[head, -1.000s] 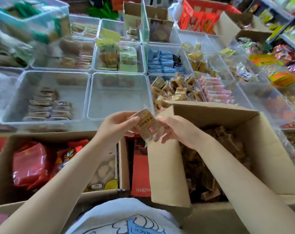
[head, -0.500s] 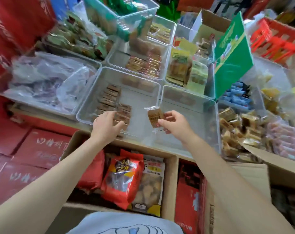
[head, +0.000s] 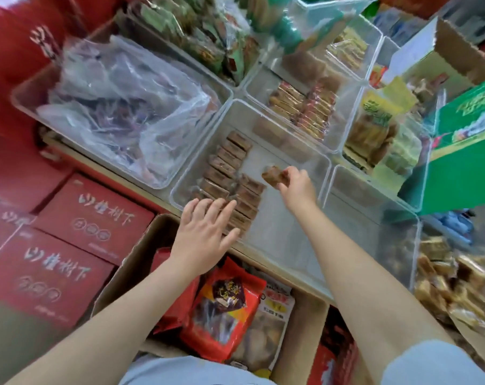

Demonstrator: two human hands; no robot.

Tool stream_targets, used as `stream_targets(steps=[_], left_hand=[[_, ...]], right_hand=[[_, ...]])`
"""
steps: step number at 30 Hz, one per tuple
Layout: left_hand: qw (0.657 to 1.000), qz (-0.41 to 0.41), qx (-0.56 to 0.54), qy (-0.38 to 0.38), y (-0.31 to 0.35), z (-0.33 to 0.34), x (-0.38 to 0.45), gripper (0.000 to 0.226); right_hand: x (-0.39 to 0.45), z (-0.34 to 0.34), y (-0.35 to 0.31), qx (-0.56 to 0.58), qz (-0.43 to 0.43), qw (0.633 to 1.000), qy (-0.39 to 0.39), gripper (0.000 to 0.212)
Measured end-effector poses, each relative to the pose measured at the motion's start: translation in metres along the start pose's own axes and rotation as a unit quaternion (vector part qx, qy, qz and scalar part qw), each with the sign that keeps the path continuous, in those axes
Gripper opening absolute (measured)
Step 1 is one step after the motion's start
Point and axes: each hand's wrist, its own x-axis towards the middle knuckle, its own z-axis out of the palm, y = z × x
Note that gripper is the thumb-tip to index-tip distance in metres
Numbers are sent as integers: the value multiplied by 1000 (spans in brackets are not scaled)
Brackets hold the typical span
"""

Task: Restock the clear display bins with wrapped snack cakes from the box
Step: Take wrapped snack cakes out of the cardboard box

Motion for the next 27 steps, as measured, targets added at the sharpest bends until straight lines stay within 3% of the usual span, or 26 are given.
stream_targets(steps=[5,9,14,19,22,27], left_hand=[[1000,0,5,3,4,6,9,61],[1000,0,1,-2,8,7,23,60],[1000,13,7,10,6,8,20,59],[1000,20,7,-7,5,4,21,55],[999,19,8,-32,5,-3,20,57],[993,-4,22,-115,9,-20,11,67]], right_hand=[[24,26,-23,-17,-38,998,-47,41],[27,40,-35,-50,-48,992,-108,63],[18,47,-26,-128,-17,988,-88,69],[11,36,-20,-67,-19,986,-153,77],[-16,24,-12,-14,-30,993,-117,69],[-90,2,11,25,-72,995,-67,32]])
